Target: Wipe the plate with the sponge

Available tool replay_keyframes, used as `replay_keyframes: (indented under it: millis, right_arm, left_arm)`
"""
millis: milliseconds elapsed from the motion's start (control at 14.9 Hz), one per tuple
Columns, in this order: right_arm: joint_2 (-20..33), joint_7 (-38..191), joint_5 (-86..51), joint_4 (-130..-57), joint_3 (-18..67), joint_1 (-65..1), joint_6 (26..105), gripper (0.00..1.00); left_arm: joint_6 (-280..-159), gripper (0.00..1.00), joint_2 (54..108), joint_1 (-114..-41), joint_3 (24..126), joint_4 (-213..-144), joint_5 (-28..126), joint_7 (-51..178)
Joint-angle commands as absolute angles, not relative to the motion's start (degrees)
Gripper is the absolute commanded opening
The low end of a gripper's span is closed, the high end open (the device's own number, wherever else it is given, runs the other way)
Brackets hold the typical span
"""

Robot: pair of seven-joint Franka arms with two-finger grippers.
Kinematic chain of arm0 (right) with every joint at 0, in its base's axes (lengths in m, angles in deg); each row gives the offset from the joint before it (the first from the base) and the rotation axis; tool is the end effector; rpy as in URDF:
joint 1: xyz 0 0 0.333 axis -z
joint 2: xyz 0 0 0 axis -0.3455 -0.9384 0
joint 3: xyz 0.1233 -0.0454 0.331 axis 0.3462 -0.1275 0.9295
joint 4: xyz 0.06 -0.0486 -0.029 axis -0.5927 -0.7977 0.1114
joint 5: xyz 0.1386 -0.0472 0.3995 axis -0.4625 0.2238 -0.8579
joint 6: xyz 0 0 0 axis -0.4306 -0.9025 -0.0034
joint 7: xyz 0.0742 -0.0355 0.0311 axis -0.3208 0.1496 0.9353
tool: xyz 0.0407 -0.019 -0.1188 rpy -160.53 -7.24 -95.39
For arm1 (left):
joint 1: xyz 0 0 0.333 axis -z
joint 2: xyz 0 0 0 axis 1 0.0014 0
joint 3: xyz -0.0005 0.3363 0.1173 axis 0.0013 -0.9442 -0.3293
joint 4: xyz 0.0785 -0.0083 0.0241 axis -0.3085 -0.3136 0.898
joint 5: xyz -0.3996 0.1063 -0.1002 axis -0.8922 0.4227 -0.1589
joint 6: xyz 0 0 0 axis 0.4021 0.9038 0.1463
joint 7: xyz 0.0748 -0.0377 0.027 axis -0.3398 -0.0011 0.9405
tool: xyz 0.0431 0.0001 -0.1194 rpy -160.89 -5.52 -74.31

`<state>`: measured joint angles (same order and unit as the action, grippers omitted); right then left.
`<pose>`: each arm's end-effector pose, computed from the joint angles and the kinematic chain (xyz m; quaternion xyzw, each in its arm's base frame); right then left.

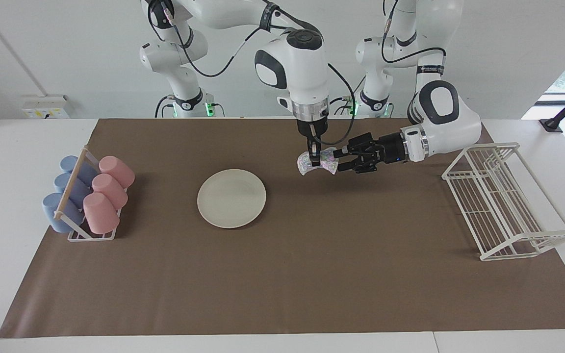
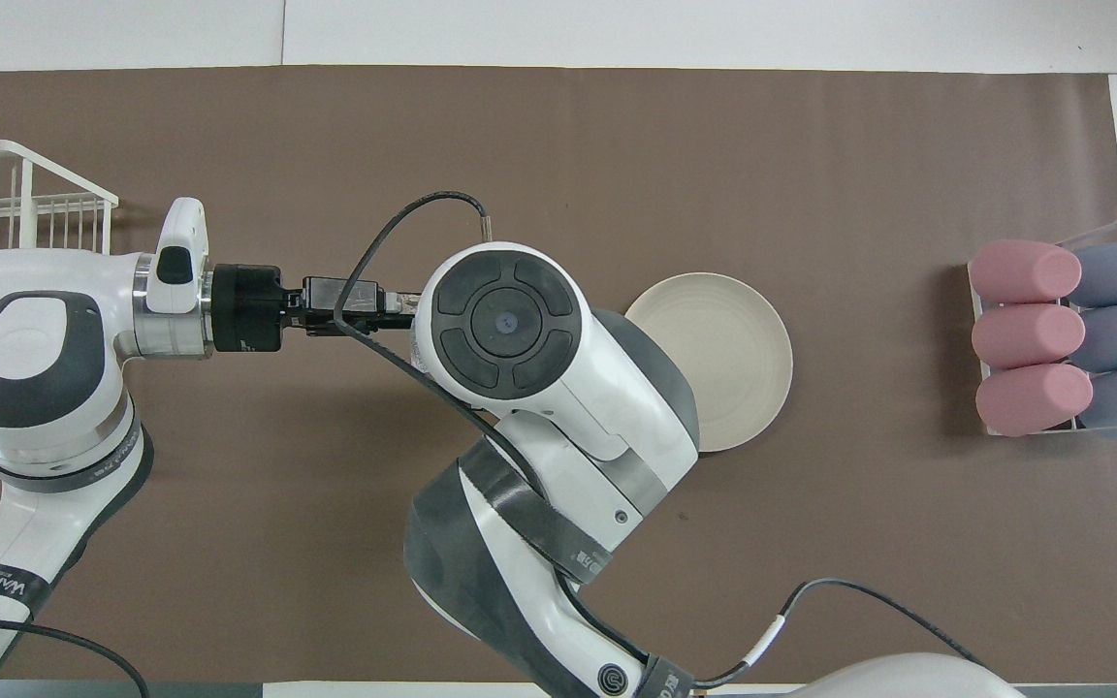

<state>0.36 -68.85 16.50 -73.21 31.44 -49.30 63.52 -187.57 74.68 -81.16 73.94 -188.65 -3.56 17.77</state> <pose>0.5633 0.4804 0.5120 -0.6738 0.7318 0.0132 0.1018 0.5636 -0.2025 0.4425 0.8135 -0.0253 -0.0137 0.5808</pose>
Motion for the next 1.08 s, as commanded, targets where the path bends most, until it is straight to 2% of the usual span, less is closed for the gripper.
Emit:
replay_keyframes:
  millis: [0, 67, 202, 739, 807, 874, 941, 1008]
  right_arm:
    - [0.3, -67.5, 16.8, -72.4, 31.6, -49.0, 62.4, 0.0]
    - [0.3, -67.5, 16.8, -72.4, 31.6, -49.0, 62.4, 0.0]
    - [0.3, -67.5, 16.8, -72.4, 31.5, -48.9, 62.4, 0.0]
    - [0.4, -67.0, 16.8, -72.9, 31.3, -48.3, 62.4, 0.0]
    - [0.8, -67.0, 16.8, -73.1, 31.3, -47.6, 61.7, 0.05]
    - [1.3, -67.0, 16.8, -73.1, 31.3, -47.0, 60.1, 0.3]
    - [1.7, -67.0, 16.8, -73.1, 31.3, -46.8, 58.9, 0.99]
    - [2.6, -66.7, 16.8, -73.7, 31.2, -46.2, 57.4, 1.0]
  left_arm:
    - [-186.8, 0.33, 75.4, -80.3, 73.2, -187.0, -2.7, 17.8]
    - [-186.6, 0.28, 75.4, -80.3, 73.2, -187.0, -2.5, 17.8]
    - [-185.3, 0.0, 75.3, -80.8, 73.2, -187.0, -0.4, 17.7]
    - [-183.8, 0.0, 75.3, -80.9, 73.0, -187.1, -0.1, 18.7]
    - [-183.1, 0.0, 75.2, -81.0, 72.9, -187.1, 0.0, 18.8]
    - [-182.7, 0.0, 75.2, -81.6, 72.9, -187.1, 0.5, 18.8]
    - [-182.6, 0.0, 75.2, -81.7, 72.9, -187.1, 0.8, 18.9]
    - [-182.5, 0.0, 75.2, -81.7, 72.9, -187.1, 0.9, 18.9]
